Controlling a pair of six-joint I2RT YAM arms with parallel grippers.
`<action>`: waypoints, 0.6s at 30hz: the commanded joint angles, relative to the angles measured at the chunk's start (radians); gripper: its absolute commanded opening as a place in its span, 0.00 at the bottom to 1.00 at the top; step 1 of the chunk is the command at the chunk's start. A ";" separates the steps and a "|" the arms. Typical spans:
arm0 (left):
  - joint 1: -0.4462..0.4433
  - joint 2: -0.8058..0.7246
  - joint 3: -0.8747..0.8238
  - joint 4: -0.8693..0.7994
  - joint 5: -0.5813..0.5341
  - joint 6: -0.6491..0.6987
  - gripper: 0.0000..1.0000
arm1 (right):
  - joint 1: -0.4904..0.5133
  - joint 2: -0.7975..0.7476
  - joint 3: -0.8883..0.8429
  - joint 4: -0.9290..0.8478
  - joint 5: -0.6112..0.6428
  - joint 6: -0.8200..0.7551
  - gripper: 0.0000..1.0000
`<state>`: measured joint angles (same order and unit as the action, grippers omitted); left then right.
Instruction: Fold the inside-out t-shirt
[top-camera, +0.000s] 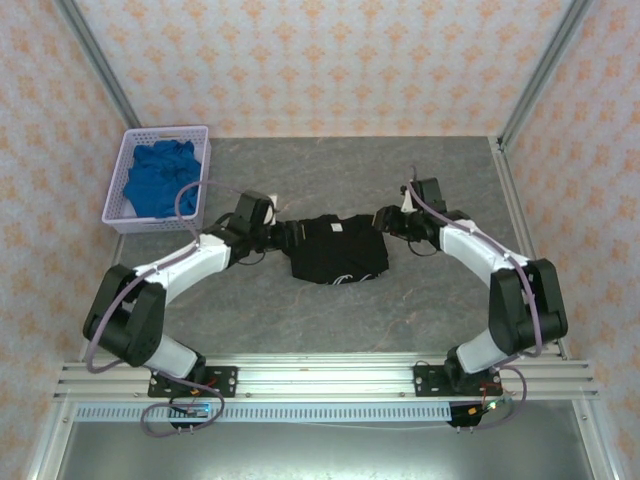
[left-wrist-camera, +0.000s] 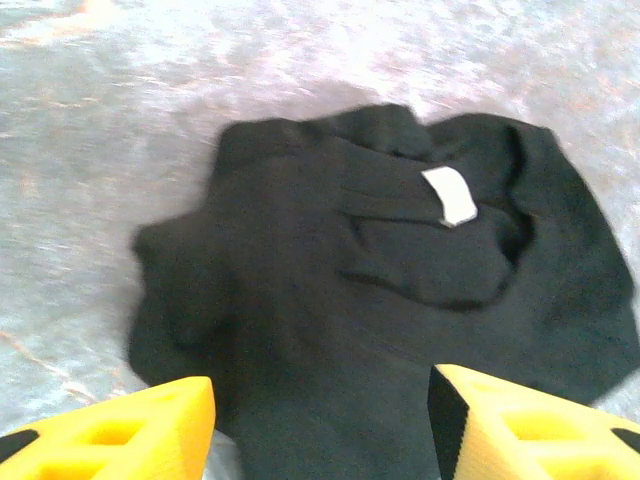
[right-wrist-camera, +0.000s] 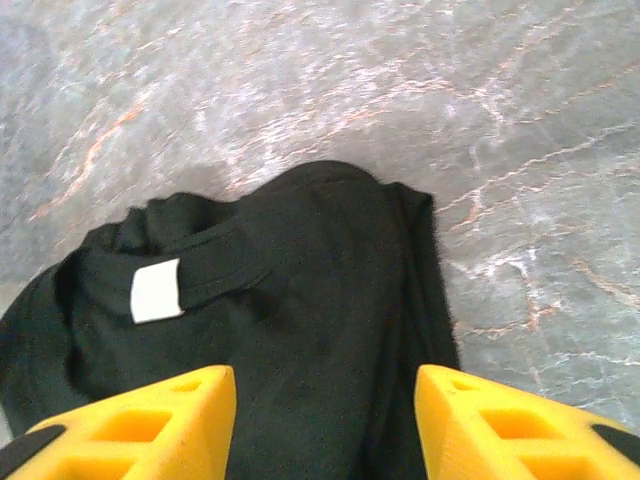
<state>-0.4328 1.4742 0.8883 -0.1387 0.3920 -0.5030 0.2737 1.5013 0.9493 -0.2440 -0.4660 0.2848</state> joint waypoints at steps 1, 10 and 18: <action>-0.076 0.005 -0.006 -0.032 -0.001 0.070 0.61 | 0.012 -0.005 -0.051 -0.040 0.048 -0.017 0.57; -0.092 0.177 -0.027 0.022 -0.001 0.016 0.60 | 0.017 0.165 -0.004 -0.014 -0.069 0.019 0.82; -0.086 0.217 -0.041 0.072 0.032 -0.017 0.59 | 0.065 0.257 -0.038 0.160 -0.161 0.125 0.72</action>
<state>-0.5228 1.6978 0.8684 -0.0692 0.4294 -0.4999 0.2996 1.7077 0.9276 -0.2161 -0.5251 0.3527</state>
